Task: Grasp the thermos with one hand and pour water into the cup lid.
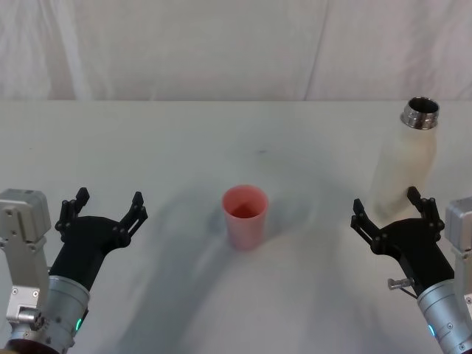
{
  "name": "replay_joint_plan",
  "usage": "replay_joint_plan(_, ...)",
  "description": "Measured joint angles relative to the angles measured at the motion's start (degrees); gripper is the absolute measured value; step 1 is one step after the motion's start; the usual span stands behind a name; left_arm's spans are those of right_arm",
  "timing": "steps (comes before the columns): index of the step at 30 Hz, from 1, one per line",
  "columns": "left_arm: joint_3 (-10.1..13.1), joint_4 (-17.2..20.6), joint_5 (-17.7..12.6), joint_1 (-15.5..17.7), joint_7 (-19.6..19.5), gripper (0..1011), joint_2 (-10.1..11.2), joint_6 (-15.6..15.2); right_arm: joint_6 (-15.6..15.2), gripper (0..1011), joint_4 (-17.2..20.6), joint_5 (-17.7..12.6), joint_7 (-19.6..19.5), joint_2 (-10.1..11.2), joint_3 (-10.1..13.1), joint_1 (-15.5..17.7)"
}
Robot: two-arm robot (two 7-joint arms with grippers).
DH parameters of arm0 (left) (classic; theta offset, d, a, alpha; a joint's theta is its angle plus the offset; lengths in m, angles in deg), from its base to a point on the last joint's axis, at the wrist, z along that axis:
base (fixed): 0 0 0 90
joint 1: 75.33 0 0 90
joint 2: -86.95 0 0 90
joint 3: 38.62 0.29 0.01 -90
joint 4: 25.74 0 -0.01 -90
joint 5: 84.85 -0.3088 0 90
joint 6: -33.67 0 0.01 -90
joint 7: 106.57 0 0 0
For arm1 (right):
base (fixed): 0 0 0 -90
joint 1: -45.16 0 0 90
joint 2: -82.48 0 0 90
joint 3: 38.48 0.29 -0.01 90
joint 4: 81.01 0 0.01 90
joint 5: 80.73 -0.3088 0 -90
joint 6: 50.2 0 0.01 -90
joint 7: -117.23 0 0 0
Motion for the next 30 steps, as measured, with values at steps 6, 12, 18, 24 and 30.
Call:
replay_joint_plan(6,0.0,0.0,0.0,0.0,0.0,1001,0.0,0.0,0.0,1000,0.0,0.0,0.0,0.0,0.0,0.0)
replay_joint_plan(12,0.0,0.0,0.0,0.0,0.0,1001,0.0,0.0,0.0,1000,0.0,0.0,0.0,0.0,0.0,0.0)
replay_joint_plan(18,0.0,0.0,0.0,0.0,0.0,1001,0.0,0.0,0.0,1000,0.0,0.0,0.0,0.0,0.0,0.0)
replay_joint_plan(24,0.0,0.0,0.0,0.0,0.0,1001,0.0,0.0,0.0,1000,0.0,0.0,0.0,0.0,0.0,0.0)
replay_joint_plan(30,0.0,0.0,0.0,0.0,0.0,1001,0.0,0.0,0.0,1000,0.0,0.0,0.0,0.0,0.0,0.0)
